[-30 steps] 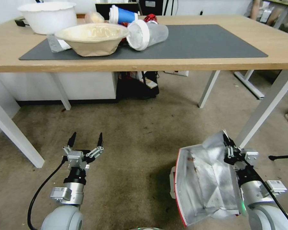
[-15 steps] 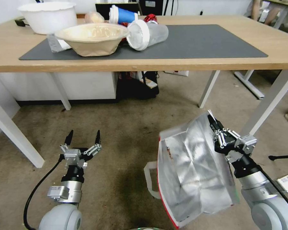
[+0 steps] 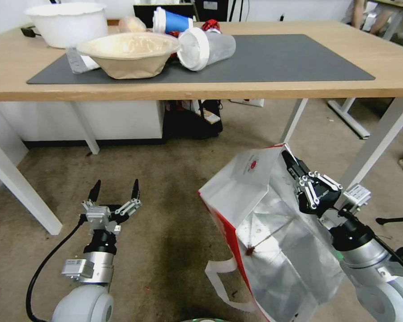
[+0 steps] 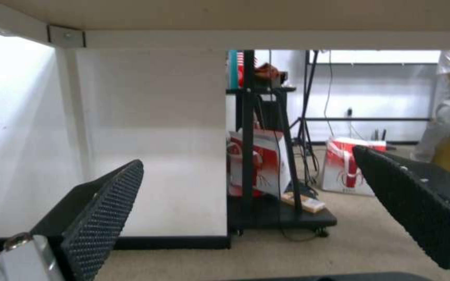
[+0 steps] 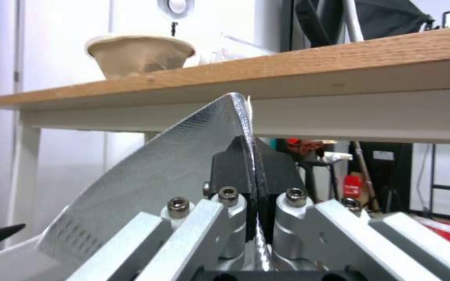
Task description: Pick up the food delivery bag from the floor and place it on the table.
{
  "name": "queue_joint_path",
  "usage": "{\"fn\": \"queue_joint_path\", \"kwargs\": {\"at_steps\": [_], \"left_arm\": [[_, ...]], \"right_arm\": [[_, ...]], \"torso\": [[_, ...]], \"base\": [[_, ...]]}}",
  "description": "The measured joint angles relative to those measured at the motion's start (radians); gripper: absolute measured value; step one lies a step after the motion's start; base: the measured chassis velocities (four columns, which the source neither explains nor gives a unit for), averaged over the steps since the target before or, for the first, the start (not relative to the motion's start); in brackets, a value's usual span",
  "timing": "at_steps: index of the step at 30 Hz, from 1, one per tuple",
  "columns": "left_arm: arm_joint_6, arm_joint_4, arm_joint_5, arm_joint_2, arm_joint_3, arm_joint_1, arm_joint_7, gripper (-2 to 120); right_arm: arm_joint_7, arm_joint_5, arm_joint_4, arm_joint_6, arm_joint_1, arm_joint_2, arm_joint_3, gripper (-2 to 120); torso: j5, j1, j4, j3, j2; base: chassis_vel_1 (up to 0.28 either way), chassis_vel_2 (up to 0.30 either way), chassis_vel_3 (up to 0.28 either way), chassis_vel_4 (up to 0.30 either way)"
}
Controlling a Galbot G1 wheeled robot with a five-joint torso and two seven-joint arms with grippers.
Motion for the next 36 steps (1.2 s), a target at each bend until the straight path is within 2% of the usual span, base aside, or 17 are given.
{"fn": "queue_joint_path", "kwargs": {"at_steps": [14, 17, 22, 32, 36], "left_arm": [[-0.027, -0.029, -0.019, 0.011, -0.006, 0.01, -0.003, 100], [-0.027, -0.037, -0.019, 0.019, -0.014, 0.013, -0.003, 100], [-0.026, -0.042, -0.019, 0.02, -0.015, 0.014, -0.003, 100], [-0.009, -0.053, -0.013, 0.017, -0.015, 0.02, 0.0, 100], [-0.007, -0.057, -0.008, 0.016, -0.018, 0.023, 0.004, 100]], "right_arm": [[-0.102, 0.143, 0.015, -0.026, 0.001, -0.033, -0.019, 0], [-0.16, 0.242, 0.026, -0.044, 0.01, -0.048, -0.016, 0], [-0.216, 0.317, 0.029, -0.063, 0.013, -0.063, -0.002, 0], [-0.366, 0.491, 0.035, -0.166, 0.026, -0.089, 0.033, 0], [-0.404, 0.512, 0.031, -0.188, 0.036, -0.092, 0.037, 0]], "torso": [[-0.0001, 0.0, 0.0, 0.0, 0.0], [-0.0001, 0.0, 0.0001, 0.0, 0.0], [0.0, 0.0, 0.0, 0.0, 0.0], [0.0, 0.0, 0.0, 0.0, 0.0], [0.0, 0.0, 0.0, 0.0, 0.0]], "base": [[0.0, 0.0, 0.0, 0.0], [0.0, 0.0, 0.0, 0.0], [0.0, 0.0, 0.0, 0.0], [0.0, 0.0, 0.0, 0.0], [0.0, 0.0, 0.0, 0.0]]}}
